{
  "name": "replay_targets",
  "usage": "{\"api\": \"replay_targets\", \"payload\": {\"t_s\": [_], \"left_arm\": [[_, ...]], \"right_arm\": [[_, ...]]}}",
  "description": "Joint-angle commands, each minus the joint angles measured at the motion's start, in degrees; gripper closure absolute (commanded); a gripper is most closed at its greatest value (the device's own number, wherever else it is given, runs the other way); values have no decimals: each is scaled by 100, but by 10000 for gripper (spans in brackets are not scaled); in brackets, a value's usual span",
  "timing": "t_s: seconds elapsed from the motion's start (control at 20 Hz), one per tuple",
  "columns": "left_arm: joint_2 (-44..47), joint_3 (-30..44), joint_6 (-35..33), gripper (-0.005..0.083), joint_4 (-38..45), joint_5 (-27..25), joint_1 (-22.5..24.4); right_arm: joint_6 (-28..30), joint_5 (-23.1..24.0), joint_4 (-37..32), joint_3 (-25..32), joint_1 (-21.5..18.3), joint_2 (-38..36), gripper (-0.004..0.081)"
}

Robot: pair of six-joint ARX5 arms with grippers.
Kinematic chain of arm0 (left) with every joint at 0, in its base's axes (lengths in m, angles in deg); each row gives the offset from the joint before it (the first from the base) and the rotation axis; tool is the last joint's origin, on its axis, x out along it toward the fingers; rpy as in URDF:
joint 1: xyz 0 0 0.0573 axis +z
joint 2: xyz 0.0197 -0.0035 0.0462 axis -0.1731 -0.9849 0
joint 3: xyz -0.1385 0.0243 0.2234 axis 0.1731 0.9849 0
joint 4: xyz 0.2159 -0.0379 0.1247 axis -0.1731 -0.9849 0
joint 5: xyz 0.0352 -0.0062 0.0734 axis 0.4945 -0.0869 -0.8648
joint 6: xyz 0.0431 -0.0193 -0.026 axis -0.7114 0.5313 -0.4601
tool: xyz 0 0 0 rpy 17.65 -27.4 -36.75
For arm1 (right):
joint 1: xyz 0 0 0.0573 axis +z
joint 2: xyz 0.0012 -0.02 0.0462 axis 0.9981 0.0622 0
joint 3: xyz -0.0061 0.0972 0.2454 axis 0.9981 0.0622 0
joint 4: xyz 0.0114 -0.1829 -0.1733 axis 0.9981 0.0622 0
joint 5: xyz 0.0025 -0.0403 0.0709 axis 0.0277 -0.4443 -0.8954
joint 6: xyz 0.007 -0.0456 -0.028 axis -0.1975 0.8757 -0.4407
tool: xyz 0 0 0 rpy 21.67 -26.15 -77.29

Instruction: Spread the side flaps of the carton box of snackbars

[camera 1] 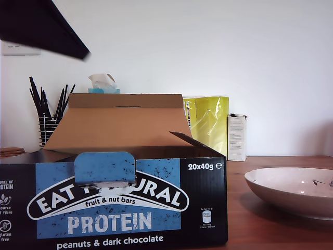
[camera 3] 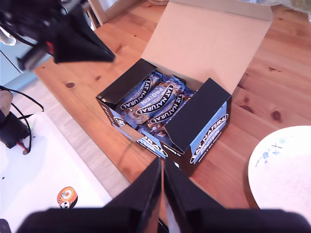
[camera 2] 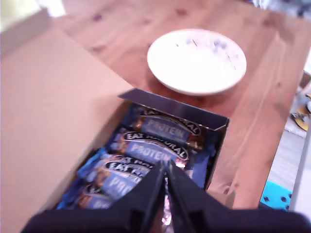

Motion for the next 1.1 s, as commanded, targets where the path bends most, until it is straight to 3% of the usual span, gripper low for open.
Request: {"api": "replay_targets", "payload": {"t_s": [0.0, 0.5, 1.05], "left_arm": [[-350, 50, -109, 795, 247, 24, -94], [-2153, -120, -219, 795, 1290, 7, -503], [-3012, -404, -192, 795, 2164, -22, -953]], "right_arm": [[-24, -9, 26, -35, 26, -13, 783], [-15, 153, 153, -120, 24, -13, 783], [-4, 151, 157, -120, 26, -13, 783]]}}
